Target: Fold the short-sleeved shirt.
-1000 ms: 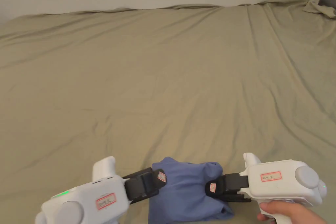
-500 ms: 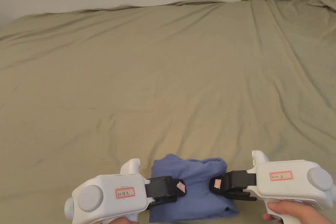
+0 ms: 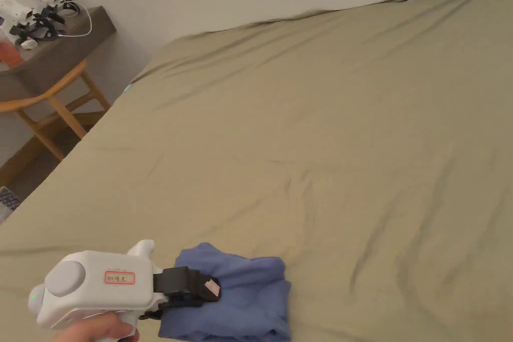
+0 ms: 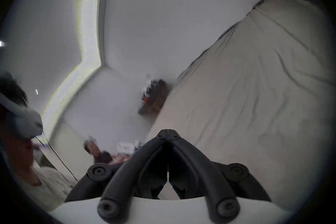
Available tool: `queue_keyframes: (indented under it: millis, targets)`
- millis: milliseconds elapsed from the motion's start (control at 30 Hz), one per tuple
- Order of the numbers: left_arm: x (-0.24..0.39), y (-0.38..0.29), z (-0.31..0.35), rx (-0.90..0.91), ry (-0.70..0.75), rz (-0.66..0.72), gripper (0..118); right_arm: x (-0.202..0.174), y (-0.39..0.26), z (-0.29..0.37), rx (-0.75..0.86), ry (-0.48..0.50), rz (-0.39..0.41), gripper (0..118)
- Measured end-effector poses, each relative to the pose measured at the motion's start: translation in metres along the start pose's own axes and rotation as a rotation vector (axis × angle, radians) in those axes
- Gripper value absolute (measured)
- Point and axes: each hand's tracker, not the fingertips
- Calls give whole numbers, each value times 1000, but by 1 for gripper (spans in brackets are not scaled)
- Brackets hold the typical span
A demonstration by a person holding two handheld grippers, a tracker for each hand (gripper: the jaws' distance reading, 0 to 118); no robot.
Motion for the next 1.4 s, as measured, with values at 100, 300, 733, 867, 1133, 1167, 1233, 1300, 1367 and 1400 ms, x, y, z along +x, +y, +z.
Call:
queue_keyframes:
  millis: [100,300,733,867,1133,1167,1233,1300,1367,1400]
  targets:
    - [-53,10,32,41,54,131,60,15,-15,19,103,187,-263,2]
    - [-99,9,45,57,190,207,70,18,-31,21,100,115,-268,2]
    - [31,6,48,298,468,-297,88,2,-48,-45,-267,-285,-168,2]
    - [151,-27,62,726,451,-423,0,2,-13,-41,-244,-296,-188,2]
    - [308,-55,57,899,212,-514,0,-107,77,-11,181,-511,388,2]
    - [320,-57,59,917,195,-529,0,-124,79,-10,231,-576,490,2]
    - [342,-62,64,945,206,-546,0,-149,78,-15,310,-763,691,2]
    - [360,-70,69,993,207,-569,0,-164,80,-19,332,-860,807,2]
    - [371,-81,77,1024,193,-552,0,-172,83,-23,347,-838,797,2]
    - [376,-82,77,1025,190,-545,0,-177,81,-24,363,-835,791,2]
